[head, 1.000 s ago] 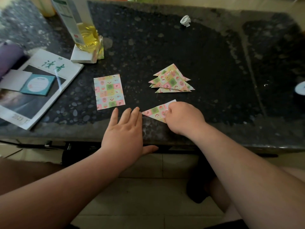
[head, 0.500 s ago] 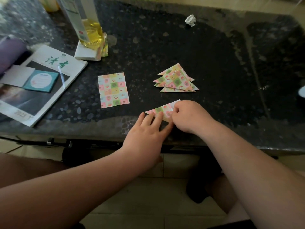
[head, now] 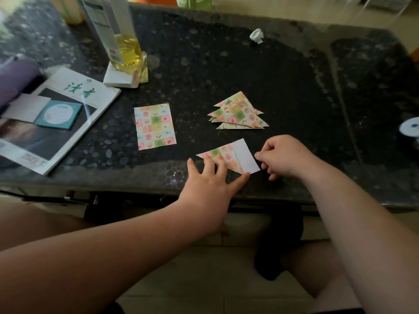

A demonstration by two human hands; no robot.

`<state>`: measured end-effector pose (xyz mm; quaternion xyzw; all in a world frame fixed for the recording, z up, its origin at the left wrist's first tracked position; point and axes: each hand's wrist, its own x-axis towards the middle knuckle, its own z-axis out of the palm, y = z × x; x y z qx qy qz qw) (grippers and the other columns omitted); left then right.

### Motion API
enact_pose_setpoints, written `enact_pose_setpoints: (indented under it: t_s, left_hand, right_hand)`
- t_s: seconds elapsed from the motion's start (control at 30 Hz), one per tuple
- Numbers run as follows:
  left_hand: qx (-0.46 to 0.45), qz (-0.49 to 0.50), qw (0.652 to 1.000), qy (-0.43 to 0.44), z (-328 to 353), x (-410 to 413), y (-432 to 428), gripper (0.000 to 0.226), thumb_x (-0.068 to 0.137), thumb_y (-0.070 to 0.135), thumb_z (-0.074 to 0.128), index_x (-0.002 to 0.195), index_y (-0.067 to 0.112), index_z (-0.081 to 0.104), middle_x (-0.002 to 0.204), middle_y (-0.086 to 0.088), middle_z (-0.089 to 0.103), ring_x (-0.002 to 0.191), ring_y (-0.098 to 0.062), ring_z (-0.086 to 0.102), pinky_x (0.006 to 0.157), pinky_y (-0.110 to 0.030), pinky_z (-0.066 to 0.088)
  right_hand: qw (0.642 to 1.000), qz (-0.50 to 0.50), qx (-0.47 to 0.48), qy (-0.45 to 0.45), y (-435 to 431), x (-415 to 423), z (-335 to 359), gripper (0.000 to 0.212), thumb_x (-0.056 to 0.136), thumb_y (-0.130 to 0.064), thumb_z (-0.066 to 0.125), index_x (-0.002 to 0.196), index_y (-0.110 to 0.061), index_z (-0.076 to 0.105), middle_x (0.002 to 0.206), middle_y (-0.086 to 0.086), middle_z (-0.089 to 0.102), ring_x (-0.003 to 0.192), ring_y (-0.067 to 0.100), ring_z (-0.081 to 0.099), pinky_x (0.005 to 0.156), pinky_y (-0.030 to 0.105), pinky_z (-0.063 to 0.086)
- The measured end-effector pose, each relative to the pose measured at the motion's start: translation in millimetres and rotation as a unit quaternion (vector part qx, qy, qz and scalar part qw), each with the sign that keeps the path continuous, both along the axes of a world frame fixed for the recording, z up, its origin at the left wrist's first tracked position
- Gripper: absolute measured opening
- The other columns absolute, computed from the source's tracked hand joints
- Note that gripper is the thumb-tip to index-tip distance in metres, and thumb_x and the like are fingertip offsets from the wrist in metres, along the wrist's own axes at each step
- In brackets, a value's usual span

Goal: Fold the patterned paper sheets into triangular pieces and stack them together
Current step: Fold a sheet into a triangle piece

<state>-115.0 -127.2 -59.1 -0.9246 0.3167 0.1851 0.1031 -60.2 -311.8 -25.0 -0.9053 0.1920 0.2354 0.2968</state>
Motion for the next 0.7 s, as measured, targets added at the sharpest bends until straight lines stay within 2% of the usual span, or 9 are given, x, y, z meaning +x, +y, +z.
enact_pose_setpoints:
  t_s: [0.07, 0.17, 0.27, 0.33, 0.43, 0.53, 0.6, 0.7]
  left_hand:
    - [-0.013, 0.005, 1.000, 0.013, 3.1, 2.4, 2.0, 0.124, 0.074, 0.086, 0.059, 0.160, 0.035, -0.015, 0.166, -0.023, 0.000, 0.152, -0.050, 0.001, 0.117, -0.074, 0.012]
    - [-0.066, 0.035, 0.996, 0.044, 10.9, 12.3, 16.5, 0.122, 0.075, 0.087, 0.055, 0.163, 0.021, 0.001, 0.170, -0.008, 0.003, 0.156, -0.033, 0.004, 0.125, -0.059, 0.012]
    - [-0.078, 0.033, 0.995, 0.059, 15.3, 21.4, 34.9, 0.114, 0.077, 0.086, 0.054, 0.164, 0.031, 0.004, 0.172, 0.002, -0.003, 0.157, -0.023, 0.001, 0.128, -0.049, 0.003]
    - [-0.072, 0.041, 0.995, 0.060, 15.2, 22.6, 40.1, 0.112, 0.076, 0.087, 0.054, 0.162, 0.039, 0.001, 0.172, 0.001, -0.009, 0.157, -0.022, -0.002, 0.128, -0.051, 0.002]
    - [-0.078, 0.048, 0.994, 0.062, 13.7, 22.0, 38.7, 0.114, 0.075, 0.087, 0.057, 0.161, 0.042, -0.002, 0.171, -0.001, -0.013, 0.158, -0.024, -0.003, 0.128, -0.049, 0.004]
    - [-0.096, 0.056, 0.991, 0.068, 14.9, 24.4, 39.2, 0.111, 0.078, 0.084, 0.057, 0.162, 0.037, 0.001, 0.172, -0.001, -0.010, 0.158, -0.023, 0.000, 0.127, -0.043, 0.004]
    - [-0.105, 0.064, 0.990, 0.067, 13.9, 25.0, 40.7, 0.114, 0.080, 0.082, 0.056, 0.164, 0.028, 0.003, 0.172, 0.000, -0.009, 0.158, -0.020, 0.000, 0.127, -0.040, 0.004]
    - [-0.099, 0.059, 0.991, 0.062, 11.3, 24.0, 41.8, 0.117, 0.080, 0.082, 0.056, 0.164, 0.023, 0.000, 0.172, 0.000, -0.010, 0.158, -0.018, -0.001, 0.129, -0.039, 0.003]
  right_hand:
    - [0.999, 0.031, -0.027, -0.003, 3.2, 0.4, 0.4, 0.013, 0.097, -0.027, 0.067, 0.088, -0.017, 0.069, 0.077, 0.005, 0.075, 0.066, 0.021, 0.074, 0.069, 0.040, 0.064]
    - [0.998, 0.047, -0.028, -0.008, 14.0, 0.0, 2.8, 0.013, 0.093, -0.026, 0.070, 0.083, -0.018, 0.072, 0.069, 0.000, 0.075, 0.057, 0.015, 0.071, 0.057, 0.029, 0.053]
    - [0.997, 0.058, 0.044, 0.041, 32.7, -3.6, 0.5, 0.015, 0.094, -0.024, 0.070, 0.085, -0.013, 0.074, 0.065, -0.001, 0.075, 0.045, 0.010, 0.061, 0.048, 0.023, 0.046]
    - [0.993, 0.045, 0.087, 0.073, 44.5, -3.6, -2.6, 0.014, 0.096, -0.019, 0.068, 0.086, -0.010, 0.072, 0.064, 0.001, 0.075, 0.042, 0.010, 0.060, 0.042, 0.021, 0.042]
    - [0.989, 0.010, 0.112, 0.091, 52.9, 1.7, -6.2, 0.013, 0.097, -0.009, 0.062, 0.087, -0.006, 0.070, 0.064, 0.004, 0.074, 0.045, 0.012, 0.064, 0.038, 0.020, 0.040]
    - [0.988, -0.020, 0.124, 0.089, 54.8, 5.4, -6.2, 0.010, 0.100, -0.010, 0.061, 0.097, -0.006, 0.069, 0.069, 0.007, 0.075, 0.049, 0.013, 0.068, 0.040, 0.021, 0.044]
    - [0.987, -0.031, 0.135, 0.079, 54.8, 3.9, -6.5, 0.006, 0.100, -0.012, 0.063, 0.098, -0.009, 0.067, 0.067, 0.006, 0.076, 0.049, 0.014, 0.069, 0.040, 0.022, 0.045]
    - [0.989, -0.029, 0.129, 0.068, 52.1, 0.4, -7.9, 0.002, 0.098, -0.011, 0.066, 0.097, -0.012, 0.065, 0.066, 0.004, 0.076, 0.043, 0.011, 0.063, 0.037, 0.021, 0.041]
